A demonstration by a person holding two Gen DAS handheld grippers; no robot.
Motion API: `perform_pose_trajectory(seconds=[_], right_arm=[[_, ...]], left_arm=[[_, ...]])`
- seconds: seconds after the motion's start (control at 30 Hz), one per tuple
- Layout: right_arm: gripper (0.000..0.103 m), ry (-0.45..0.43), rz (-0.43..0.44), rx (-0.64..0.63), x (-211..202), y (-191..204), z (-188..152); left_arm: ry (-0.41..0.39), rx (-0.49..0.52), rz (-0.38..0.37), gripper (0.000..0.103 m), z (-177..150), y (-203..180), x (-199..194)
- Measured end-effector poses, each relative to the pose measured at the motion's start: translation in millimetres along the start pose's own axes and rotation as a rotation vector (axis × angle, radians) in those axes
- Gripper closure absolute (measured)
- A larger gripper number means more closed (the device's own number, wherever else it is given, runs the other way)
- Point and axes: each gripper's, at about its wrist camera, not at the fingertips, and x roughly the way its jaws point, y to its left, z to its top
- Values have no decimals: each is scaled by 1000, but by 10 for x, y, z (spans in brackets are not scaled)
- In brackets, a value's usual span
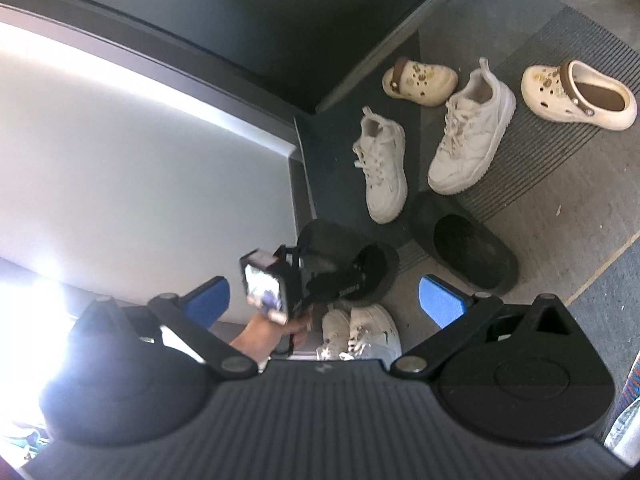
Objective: Organize scattered shoes
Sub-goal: 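Lift the black slide with the left gripper and carry it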
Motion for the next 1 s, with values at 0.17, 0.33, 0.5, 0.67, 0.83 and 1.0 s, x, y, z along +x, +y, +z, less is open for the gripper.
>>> perform_pose_trajectory(seconds=[0.17,0.33,0.5,0.67,0.83,1.0], right_arm=[[0,-62,3,20,-257,-78,-9],[0,-120,24,33,-485,-123,-1],[0,-141,40,48,-644,-187,-24],[0,-148,37,50,-763,-276,-32],[0,-187,42,63,-882,-332,-11],[0,-178,37,71,-898,-378,-7]], left_arm=[[-54,123,-100,15,275,-809,-551],[-61,279,-202,14,264,-1757,-706],[-38,333,-254,14,-21,-2502,-565],[-11,327,-256,14,-418,-2984,-216],[21,265,-241,14,-612,-3224,209],[9,217,-232,12,-655,-3285,308]])
